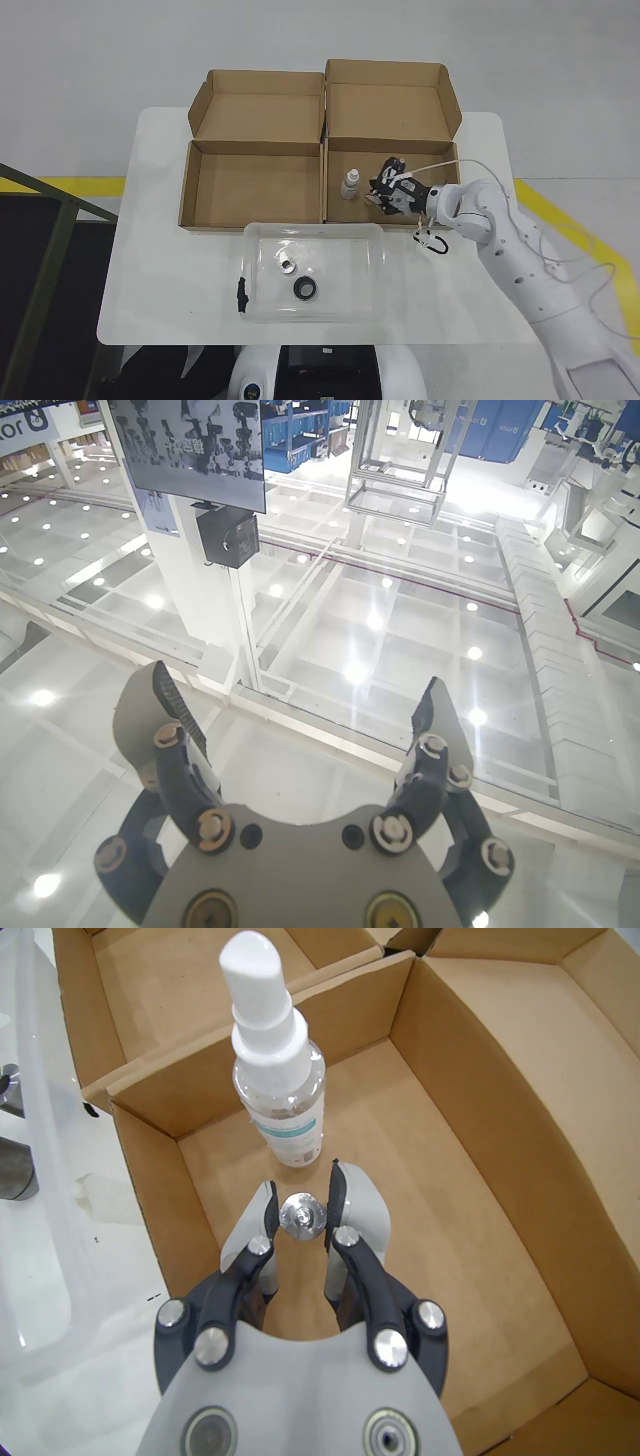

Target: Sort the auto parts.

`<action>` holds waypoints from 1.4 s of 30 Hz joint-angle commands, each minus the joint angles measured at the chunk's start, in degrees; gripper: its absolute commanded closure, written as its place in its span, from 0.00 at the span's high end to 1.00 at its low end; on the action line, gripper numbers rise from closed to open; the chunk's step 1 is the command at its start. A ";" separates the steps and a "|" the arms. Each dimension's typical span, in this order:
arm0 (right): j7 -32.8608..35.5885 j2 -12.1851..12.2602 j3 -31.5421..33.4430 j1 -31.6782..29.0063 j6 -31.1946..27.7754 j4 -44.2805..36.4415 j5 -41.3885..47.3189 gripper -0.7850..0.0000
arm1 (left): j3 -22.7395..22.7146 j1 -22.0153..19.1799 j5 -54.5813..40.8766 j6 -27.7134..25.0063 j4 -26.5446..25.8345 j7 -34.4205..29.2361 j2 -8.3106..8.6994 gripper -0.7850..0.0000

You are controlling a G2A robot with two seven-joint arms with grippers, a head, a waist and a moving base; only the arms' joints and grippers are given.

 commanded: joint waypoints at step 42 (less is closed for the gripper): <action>14.09 3.85 3.28 -18.86 -3.06 -42.80 -7.84 0.63 | 0.00 0.00 0.00 0.00 0.00 0.00 0.00 1.00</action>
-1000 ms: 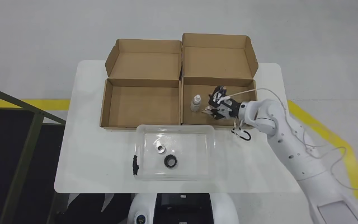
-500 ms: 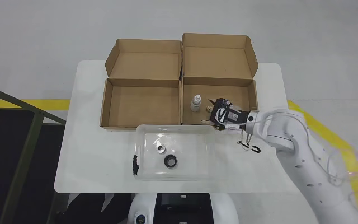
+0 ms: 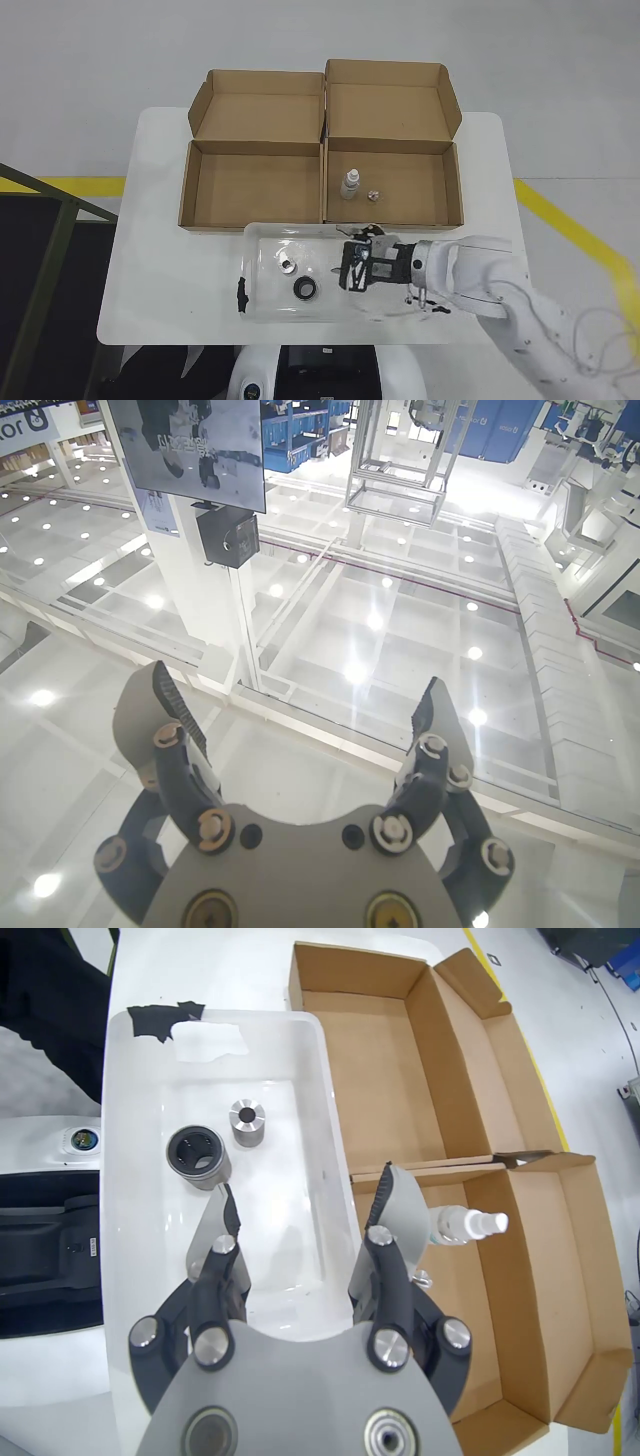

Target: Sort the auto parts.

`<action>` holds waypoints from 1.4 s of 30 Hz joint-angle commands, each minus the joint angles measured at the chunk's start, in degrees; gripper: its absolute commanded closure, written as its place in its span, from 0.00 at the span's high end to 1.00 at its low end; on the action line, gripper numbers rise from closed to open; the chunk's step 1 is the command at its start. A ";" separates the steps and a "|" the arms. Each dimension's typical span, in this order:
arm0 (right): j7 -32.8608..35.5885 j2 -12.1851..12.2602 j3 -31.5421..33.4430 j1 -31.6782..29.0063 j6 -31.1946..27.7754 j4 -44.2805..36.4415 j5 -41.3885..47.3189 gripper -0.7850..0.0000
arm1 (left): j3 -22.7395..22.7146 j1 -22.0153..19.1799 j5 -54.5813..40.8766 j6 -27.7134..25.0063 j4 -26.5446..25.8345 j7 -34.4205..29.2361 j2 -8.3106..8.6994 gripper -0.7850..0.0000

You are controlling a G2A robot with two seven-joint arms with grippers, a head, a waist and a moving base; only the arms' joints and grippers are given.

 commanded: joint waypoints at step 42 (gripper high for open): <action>2.10 -5.33 -19.35 8.94 1.40 13.25 -4.07 0.73 | 0.00 0.00 0.00 0.00 0.00 0.00 0.00 1.00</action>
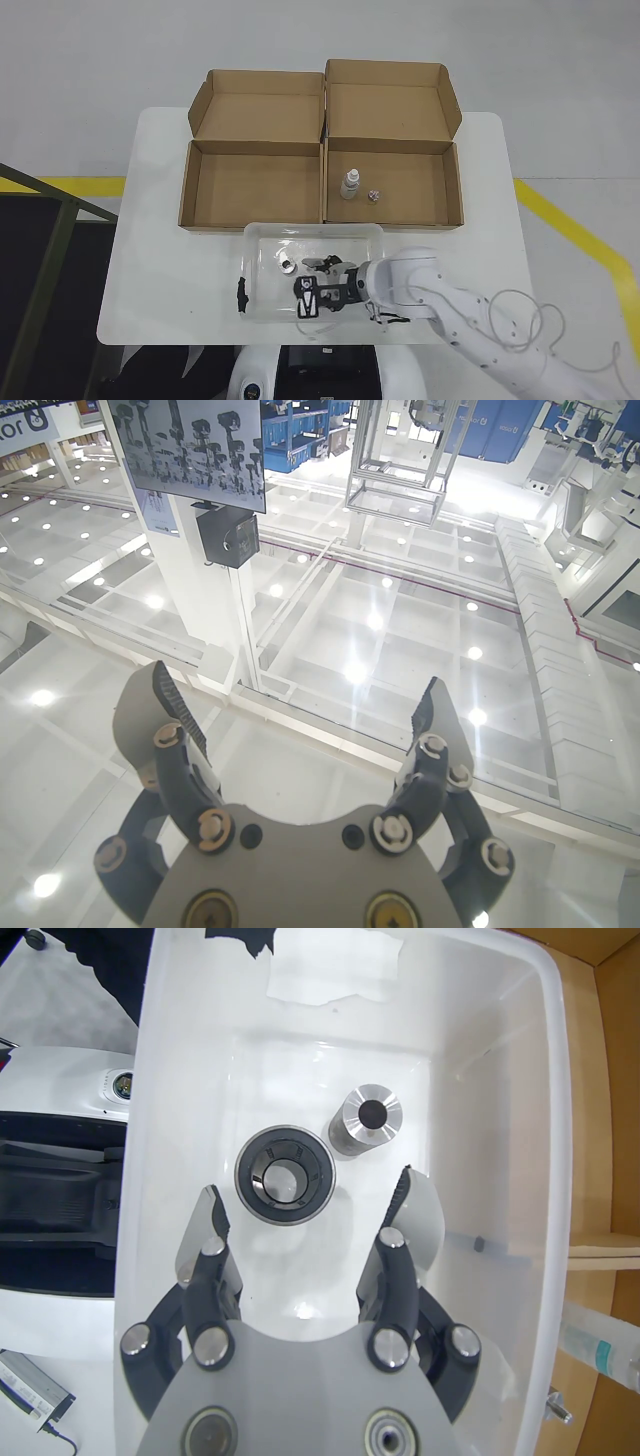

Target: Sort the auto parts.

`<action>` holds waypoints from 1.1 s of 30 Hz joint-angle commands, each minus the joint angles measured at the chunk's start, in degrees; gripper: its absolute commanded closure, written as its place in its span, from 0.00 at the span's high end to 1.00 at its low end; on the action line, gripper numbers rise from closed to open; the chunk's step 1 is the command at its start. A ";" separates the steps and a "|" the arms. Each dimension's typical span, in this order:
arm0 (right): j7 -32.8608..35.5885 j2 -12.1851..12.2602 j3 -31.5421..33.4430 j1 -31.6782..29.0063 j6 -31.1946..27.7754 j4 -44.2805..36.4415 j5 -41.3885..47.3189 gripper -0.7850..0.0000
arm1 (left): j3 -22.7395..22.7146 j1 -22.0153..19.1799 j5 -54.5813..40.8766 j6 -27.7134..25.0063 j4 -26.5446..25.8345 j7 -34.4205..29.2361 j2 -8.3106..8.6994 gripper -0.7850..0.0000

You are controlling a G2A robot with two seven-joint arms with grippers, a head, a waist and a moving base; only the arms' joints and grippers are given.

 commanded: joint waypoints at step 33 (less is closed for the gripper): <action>4.11 -3.22 -5.65 4.82 -2.07 3.72 1.32 0.36 | 0.00 0.00 0.00 0.00 0.00 0.00 0.00 1.00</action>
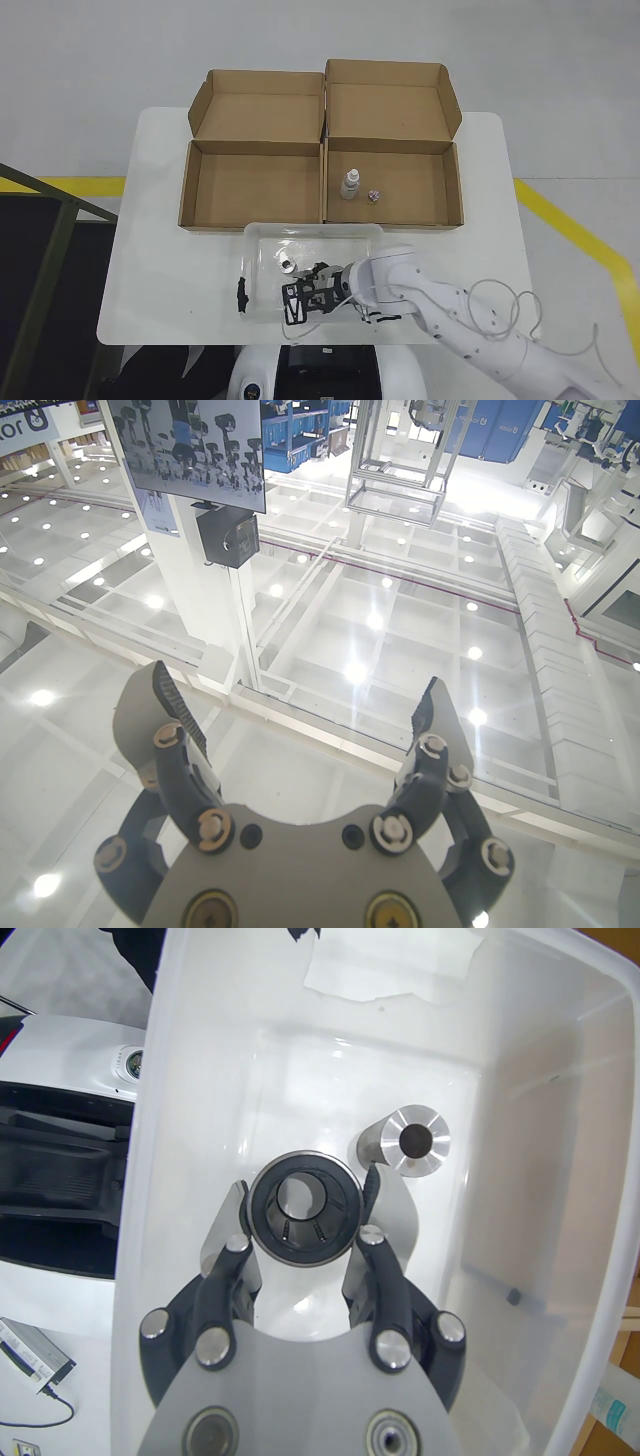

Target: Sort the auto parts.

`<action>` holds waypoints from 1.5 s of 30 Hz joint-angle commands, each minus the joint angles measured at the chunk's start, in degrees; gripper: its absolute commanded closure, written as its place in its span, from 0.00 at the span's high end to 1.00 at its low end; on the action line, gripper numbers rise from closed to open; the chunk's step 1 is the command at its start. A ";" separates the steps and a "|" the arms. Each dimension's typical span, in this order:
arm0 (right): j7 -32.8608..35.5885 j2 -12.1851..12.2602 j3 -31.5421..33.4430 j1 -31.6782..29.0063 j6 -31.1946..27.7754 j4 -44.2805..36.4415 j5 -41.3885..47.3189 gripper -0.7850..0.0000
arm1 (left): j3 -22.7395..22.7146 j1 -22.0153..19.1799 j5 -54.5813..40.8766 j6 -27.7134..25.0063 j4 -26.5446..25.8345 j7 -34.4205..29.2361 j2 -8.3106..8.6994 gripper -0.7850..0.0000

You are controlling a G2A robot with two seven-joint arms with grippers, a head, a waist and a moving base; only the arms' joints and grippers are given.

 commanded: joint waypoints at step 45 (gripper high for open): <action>-12.74 3.54 20.94 -2.87 -1.03 -18.50 8.36 0.00 | 0.00 0.00 0.00 0.00 0.00 0.00 0.00 1.00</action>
